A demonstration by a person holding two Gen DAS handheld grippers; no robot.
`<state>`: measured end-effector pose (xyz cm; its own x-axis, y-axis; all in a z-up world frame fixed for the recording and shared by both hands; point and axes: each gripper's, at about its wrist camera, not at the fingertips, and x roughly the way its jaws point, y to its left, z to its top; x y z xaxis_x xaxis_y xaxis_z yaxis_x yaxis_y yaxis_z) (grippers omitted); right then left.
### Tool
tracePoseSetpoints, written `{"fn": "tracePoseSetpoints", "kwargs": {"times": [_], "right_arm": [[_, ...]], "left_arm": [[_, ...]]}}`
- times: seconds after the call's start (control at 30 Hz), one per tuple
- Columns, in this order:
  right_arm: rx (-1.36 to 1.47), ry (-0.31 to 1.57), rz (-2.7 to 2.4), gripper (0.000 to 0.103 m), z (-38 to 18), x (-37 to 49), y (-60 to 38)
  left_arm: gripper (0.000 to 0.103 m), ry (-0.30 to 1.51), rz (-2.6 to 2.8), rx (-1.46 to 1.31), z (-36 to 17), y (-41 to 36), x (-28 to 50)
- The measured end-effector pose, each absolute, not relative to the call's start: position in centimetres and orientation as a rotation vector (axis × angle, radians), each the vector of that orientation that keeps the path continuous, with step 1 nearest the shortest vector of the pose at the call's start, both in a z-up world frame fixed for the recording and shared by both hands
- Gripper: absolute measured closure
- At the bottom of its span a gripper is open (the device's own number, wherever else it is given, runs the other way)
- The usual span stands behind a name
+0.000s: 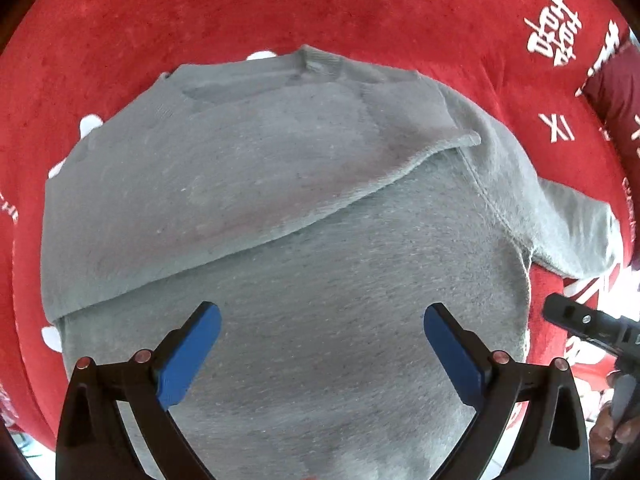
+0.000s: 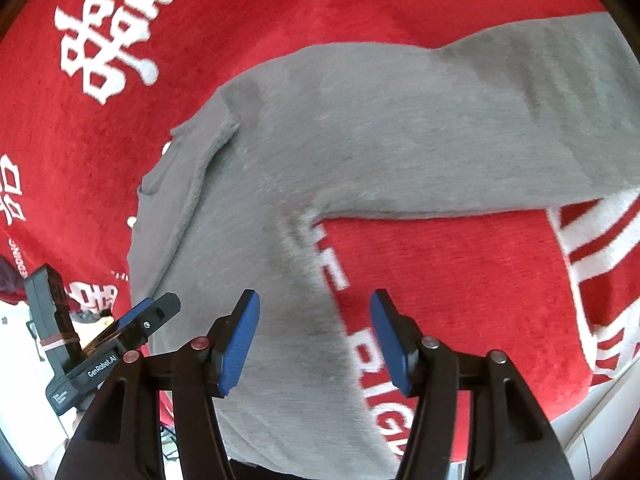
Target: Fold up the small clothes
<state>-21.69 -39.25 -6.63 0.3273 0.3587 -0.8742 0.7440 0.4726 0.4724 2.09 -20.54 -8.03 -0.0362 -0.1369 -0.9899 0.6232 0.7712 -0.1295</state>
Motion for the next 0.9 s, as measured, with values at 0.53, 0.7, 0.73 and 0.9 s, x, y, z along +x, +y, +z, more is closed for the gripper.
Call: {"fn": "tracePoseSetpoints", "kwargs": {"times": [0.53,0.7,0.73,0.9], "right_arm": [[1.331,1.026,-0.645,0.041,-7.4,-32.5,-49.1],[1.413,0.958,-0.658,0.041,-8.5,-34.5,-50.4],[1.437,0.934,-0.647,0.041,-8.8,-34.8,-50.7],[1.5,0.815,-0.589,0.041,-8.8,-34.8,-51.7]], "left_arm": [[0.001,1.511,-0.708,0.448,-9.3,-26.9,-1.2],[0.001,1.542,-0.741,0.403,-9.4,-28.3,-1.8],[0.001,1.541,-0.745,0.403,-9.3,-28.3,-2.0],[0.001,1.532,-0.767,0.395,-9.6,-30.7,-2.8]]}}
